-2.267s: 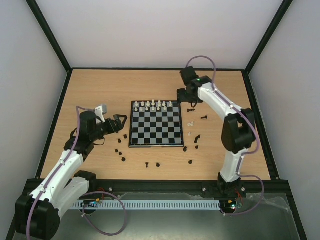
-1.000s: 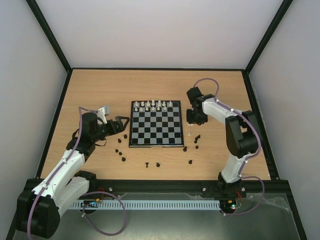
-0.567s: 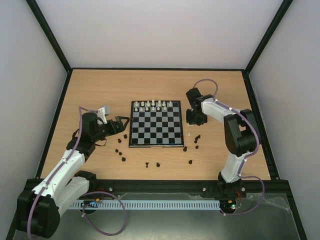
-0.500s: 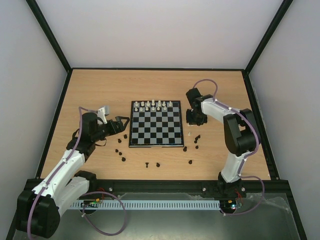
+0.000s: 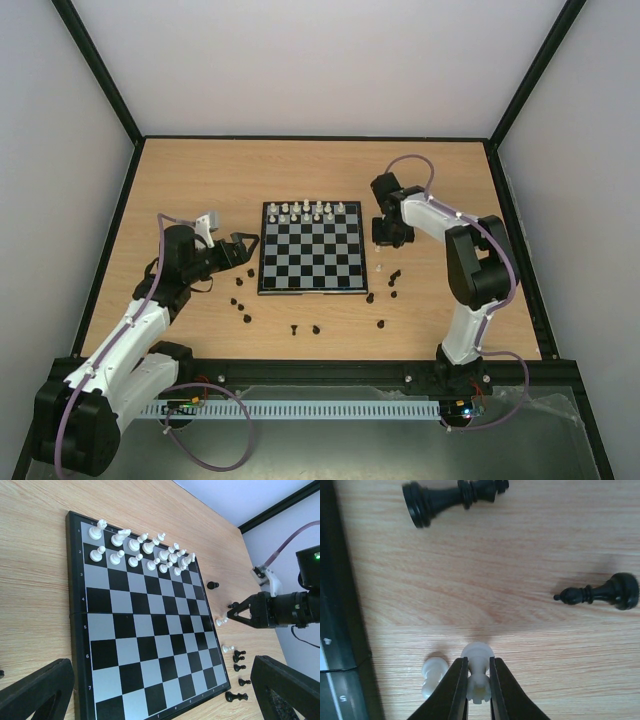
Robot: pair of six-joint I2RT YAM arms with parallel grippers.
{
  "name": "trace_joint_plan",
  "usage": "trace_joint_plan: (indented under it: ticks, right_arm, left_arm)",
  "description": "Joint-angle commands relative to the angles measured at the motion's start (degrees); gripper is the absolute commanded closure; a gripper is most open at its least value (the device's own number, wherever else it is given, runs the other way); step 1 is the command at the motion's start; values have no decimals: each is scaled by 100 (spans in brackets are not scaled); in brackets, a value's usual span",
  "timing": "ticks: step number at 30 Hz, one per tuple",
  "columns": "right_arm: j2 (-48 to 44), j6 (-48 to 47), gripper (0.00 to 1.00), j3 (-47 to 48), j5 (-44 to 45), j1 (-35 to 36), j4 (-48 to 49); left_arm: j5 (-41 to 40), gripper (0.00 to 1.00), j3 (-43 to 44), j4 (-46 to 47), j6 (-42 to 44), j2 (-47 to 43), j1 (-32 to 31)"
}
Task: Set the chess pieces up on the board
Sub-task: Pick up the chess piece at the center of the board, then place the chess piece on the chessboard.
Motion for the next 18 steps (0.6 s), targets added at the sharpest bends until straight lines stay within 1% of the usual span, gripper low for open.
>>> trace_joint_plan:
  ticks: [1, 5, 16, 18]
  right_arm:
    - [-276, 29, 91, 467, 139, 10, -406]
    - [-99, -28, 91, 1155, -37, 16, -627]
    - [1505, -185, 93, 3424, -288, 308, -1223]
    - [1774, -194, 93, 3688, -303, 361, -1304]
  left_arm:
    - [34, 0, -70, 117, -25, 14, -23]
    - [17, 0, -69, 120, -33, 33, -27]
    - [-74, 1, -47, 93, -21, 93, -23]
    - [-88, 0, -34, 77, -19, 102, -27]
